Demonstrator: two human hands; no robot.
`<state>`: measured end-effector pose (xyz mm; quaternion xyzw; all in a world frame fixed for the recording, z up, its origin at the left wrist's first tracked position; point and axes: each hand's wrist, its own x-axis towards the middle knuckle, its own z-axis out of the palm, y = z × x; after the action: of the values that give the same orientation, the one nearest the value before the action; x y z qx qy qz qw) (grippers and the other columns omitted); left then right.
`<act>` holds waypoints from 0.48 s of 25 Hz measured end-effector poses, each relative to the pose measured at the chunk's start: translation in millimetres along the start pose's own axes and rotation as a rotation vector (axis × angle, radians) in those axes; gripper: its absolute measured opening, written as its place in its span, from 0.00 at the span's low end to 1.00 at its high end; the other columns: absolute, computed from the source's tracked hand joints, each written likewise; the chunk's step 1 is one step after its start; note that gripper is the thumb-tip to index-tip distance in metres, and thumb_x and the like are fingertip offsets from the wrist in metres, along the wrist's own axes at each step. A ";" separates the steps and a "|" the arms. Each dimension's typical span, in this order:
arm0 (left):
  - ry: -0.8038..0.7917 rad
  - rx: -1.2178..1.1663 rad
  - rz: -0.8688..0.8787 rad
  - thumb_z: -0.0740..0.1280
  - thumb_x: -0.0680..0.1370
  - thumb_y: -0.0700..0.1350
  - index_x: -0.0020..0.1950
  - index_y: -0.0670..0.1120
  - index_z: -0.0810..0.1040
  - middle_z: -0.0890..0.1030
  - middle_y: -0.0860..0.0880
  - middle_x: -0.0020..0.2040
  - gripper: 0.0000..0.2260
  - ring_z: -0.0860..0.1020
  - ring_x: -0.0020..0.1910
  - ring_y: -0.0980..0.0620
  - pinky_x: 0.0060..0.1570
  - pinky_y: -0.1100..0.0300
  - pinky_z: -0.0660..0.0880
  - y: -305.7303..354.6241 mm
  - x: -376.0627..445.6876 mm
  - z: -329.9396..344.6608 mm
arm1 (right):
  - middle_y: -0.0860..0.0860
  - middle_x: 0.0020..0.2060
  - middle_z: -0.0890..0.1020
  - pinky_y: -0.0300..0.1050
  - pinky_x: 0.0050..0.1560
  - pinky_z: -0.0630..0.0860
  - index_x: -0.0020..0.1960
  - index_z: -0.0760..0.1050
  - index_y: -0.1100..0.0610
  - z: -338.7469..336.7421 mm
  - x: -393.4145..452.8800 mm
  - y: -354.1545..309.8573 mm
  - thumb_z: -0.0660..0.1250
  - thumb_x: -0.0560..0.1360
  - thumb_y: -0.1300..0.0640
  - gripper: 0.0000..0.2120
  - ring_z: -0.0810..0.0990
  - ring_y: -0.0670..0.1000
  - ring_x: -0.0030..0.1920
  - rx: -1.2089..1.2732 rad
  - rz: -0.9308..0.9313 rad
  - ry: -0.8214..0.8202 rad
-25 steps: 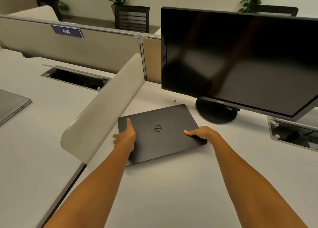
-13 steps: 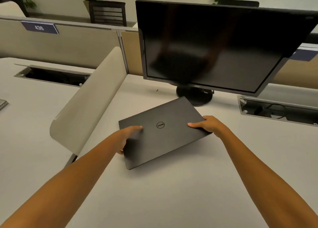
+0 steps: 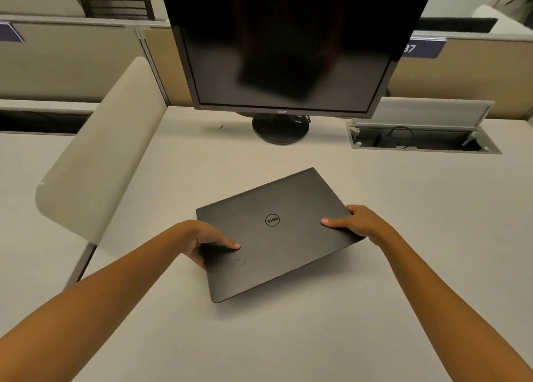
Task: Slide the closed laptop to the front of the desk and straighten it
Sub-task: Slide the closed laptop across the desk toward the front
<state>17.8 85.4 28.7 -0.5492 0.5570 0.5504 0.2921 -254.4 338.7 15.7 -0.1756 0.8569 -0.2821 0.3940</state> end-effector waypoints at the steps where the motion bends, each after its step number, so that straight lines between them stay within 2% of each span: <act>1: -0.010 0.026 -0.003 0.83 0.67 0.44 0.63 0.38 0.78 0.80 0.40 0.62 0.28 0.82 0.58 0.40 0.58 0.43 0.80 -2.5 -0.7 3.1 | 0.52 0.52 0.83 0.48 0.49 0.80 0.59 0.78 0.55 4.0 -6.8 11.0 0.79 0.61 0.38 0.33 0.83 0.54 0.50 0.014 0.016 -0.002; 3: -0.034 0.078 -0.018 0.81 0.69 0.43 0.63 0.37 0.78 0.81 0.39 0.62 0.25 0.81 0.60 0.39 0.60 0.42 0.79 -7.9 -3.3 12.3 | 0.52 0.53 0.83 0.49 0.51 0.80 0.59 0.77 0.56 14.7 -21.3 33.8 0.79 0.61 0.37 0.34 0.82 0.54 0.51 0.023 0.048 -0.006; 8: -0.039 0.187 -0.033 0.79 0.71 0.42 0.66 0.37 0.77 0.79 0.38 0.64 0.26 0.80 0.63 0.39 0.63 0.43 0.77 -14.1 -3.6 21.4 | 0.48 0.50 0.81 0.40 0.40 0.76 0.54 0.77 0.52 36.4 -44.7 64.2 0.77 0.61 0.34 0.29 0.79 0.46 0.45 0.021 0.040 0.044; 12: -0.023 0.232 -0.002 0.80 0.70 0.46 0.65 0.38 0.77 0.79 0.40 0.64 0.27 0.80 0.62 0.40 0.62 0.44 0.78 -12.4 -6.7 22.3 | 0.47 0.45 0.82 0.39 0.38 0.74 0.48 0.78 0.51 36.3 -48.9 60.1 0.74 0.60 0.30 0.29 0.80 0.47 0.44 -0.114 0.012 0.096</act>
<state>24.7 110.7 26.3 -0.5057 0.6132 0.4881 0.3606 -200.4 398.6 -12.8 -0.1787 0.8906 -0.2387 0.3434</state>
